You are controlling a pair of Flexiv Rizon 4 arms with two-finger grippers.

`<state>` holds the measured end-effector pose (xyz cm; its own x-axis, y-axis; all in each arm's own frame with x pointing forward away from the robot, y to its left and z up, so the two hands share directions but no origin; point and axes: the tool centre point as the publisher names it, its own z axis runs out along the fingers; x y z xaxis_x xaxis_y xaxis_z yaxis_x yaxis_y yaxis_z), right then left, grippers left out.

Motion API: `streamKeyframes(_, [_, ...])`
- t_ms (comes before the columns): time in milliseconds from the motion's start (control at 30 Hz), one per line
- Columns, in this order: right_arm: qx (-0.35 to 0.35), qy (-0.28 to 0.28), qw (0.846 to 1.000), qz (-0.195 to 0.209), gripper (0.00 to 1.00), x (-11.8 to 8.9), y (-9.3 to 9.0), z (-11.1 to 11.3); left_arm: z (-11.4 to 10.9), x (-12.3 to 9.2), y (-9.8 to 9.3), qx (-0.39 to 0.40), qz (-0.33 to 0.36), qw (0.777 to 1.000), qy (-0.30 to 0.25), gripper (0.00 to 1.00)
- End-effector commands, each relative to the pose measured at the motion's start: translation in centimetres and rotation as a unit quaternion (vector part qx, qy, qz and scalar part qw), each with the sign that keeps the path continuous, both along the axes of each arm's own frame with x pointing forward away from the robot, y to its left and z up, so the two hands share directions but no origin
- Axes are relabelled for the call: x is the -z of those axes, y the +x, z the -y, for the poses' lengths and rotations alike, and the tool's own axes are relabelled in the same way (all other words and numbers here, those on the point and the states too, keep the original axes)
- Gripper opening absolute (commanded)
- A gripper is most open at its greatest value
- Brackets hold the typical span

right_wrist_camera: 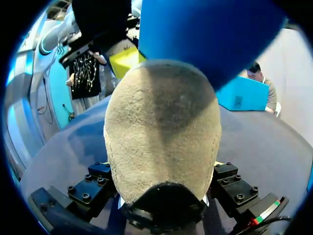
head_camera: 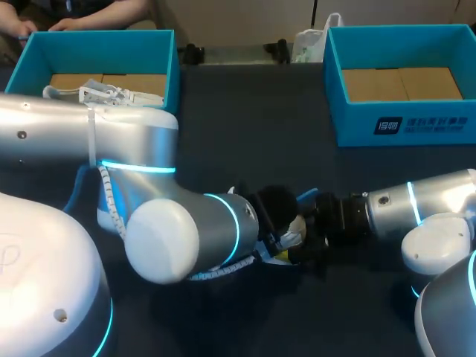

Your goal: Take the shoe out of the shoebox, open the shoe tongue, remove and reinsert the insole, then place the shoe into the shoebox

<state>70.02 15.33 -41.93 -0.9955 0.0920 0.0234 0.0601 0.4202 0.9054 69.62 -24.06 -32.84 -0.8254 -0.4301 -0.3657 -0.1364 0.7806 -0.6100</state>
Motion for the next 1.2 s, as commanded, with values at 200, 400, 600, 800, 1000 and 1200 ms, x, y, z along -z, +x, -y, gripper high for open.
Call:
streamKeyframes(200, [0.000,-0.003,1.000,-0.001,0.00,-0.2,0.0,-0.2,0.3,-5.2,0.8,0.035,-0.111,0.993,-0.025,0.00])
streamKeyframes(400, [0.000,-0.003,1.000,-0.001,0.00,-0.2,0.0,-0.2,1.8,-8.2,0.4,0.049,-0.156,0.984,-0.068,0.00])
streamKeyframes(600, [0.000,-0.003,1.000,-0.001,0.00,-0.2,0.0,-0.2,3.3,-11.7,-0.1,0.079,-0.222,0.965,-0.113,0.00])
streamKeyframes(800, [0.000,-0.003,1.000,-0.001,0.00,-0.2,0.0,-0.2,3.9,-16.6,-1.6,0.124,-0.264,0.941,-0.170,0.00])
streamKeyframes(1000, [0.000,-0.003,1.000,-0.001,0.00,-0.2,0.0,-0.2,4.0,-21.4,-3.9,0.156,-0.266,0.927,-0.213,0.00])
streamKeyframes(1200, [0.000,-0.003,1.000,-0.001,0.00,-0.2,0.0,-0.2,3.9,-23.8,-4.3,0.179,-0.276,0.917,-0.224,0.00])
